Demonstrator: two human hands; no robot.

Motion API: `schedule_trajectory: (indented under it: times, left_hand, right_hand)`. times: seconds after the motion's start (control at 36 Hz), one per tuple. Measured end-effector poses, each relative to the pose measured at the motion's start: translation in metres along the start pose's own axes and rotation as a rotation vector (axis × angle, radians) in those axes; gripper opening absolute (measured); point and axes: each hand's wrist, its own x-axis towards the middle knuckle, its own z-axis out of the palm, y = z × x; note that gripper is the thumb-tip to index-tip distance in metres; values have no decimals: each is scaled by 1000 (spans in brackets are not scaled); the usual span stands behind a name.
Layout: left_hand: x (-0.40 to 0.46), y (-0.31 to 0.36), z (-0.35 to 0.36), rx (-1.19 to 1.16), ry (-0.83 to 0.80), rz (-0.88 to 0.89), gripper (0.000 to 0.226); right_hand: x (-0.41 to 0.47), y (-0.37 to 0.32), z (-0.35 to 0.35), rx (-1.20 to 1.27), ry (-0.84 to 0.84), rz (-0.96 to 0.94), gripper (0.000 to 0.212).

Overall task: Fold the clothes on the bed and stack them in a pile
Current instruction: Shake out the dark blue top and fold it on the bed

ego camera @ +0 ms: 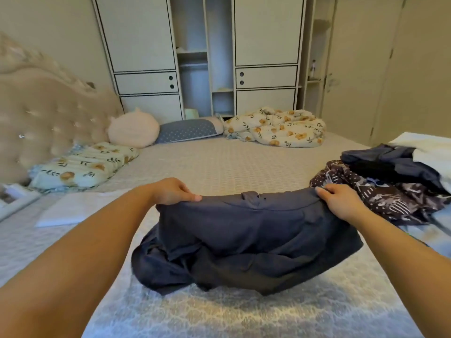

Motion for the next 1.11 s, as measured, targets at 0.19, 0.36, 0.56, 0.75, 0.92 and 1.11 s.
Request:
schedule_trajectory:
  times: [0.19,0.36,0.56,0.75,0.92,1.11]
  left_hand:
    - [-28,-7,-20,-19,209,-14,44]
    - [-41,-2,-60,-182,626,-17,39]
    - [-70,21,-117,-339,986,104,41]
    - [-115,56,-198,-351,1283,315,33]
    - [-155,85,-244,-265,1180,413,28]
    - [-211,122,-286,-343,974,438,34]
  right_hand:
    - [0,-45,-21,108,-41,-85,34]
    - [-3,-87,-66,123,-408,67,34]
    - [1,-151,-134,66,-17,-158,26]
    - [3,-225,-207,279,468,-291,22]
    - [-11,-250,-249,-289,681,-188,28]
    - [-22,-277,-292,60,651,-83,30]
